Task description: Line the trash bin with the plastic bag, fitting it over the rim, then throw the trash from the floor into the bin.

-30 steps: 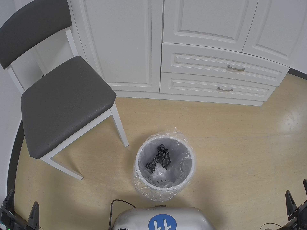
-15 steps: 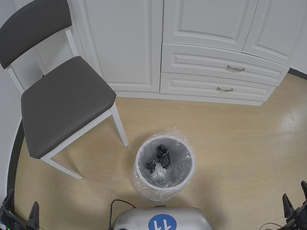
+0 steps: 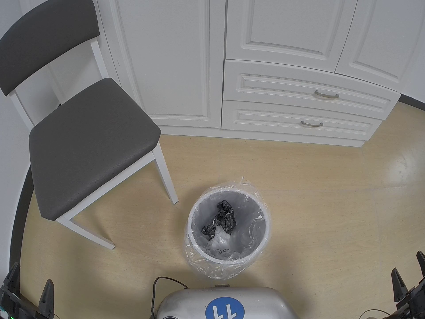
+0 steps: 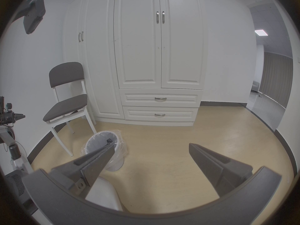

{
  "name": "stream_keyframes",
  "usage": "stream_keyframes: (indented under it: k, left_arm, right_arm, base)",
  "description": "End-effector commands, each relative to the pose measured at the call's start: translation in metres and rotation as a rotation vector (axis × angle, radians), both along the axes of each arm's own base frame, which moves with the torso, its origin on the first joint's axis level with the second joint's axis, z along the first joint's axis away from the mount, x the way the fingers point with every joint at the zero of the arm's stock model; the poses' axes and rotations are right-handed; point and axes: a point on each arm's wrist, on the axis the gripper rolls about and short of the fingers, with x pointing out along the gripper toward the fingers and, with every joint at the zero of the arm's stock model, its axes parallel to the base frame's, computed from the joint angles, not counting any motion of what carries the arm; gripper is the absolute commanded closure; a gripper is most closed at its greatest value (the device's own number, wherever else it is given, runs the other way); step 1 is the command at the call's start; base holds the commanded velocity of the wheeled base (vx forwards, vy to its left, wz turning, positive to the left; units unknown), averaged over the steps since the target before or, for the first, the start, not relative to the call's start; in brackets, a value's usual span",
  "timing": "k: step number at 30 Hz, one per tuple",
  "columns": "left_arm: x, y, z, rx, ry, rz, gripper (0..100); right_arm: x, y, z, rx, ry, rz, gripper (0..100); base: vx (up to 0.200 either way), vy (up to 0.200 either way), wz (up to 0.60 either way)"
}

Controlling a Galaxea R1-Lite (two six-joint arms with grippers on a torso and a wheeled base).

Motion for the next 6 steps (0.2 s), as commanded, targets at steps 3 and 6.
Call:
stream_keyframes:
  k: [3, 6]
  left_arm:
    - [0.0001, 0.0, -0.0048, 0.008, 0.001, 0.001, 0]
    - [0.0001, 0.0, -0.0048, 0.008, 0.001, 0.001, 0]
  right_arm:
    - [0.0002, 0.0, -0.0052, 0.0, 0.003, -0.001, 0]
    - [0.0002, 0.0, -0.0052, 0.0, 0.003, -0.001, 0]
  base:
    - [0.0, 0.0, 0.0]
    - [0.0, 0.0, 0.0]
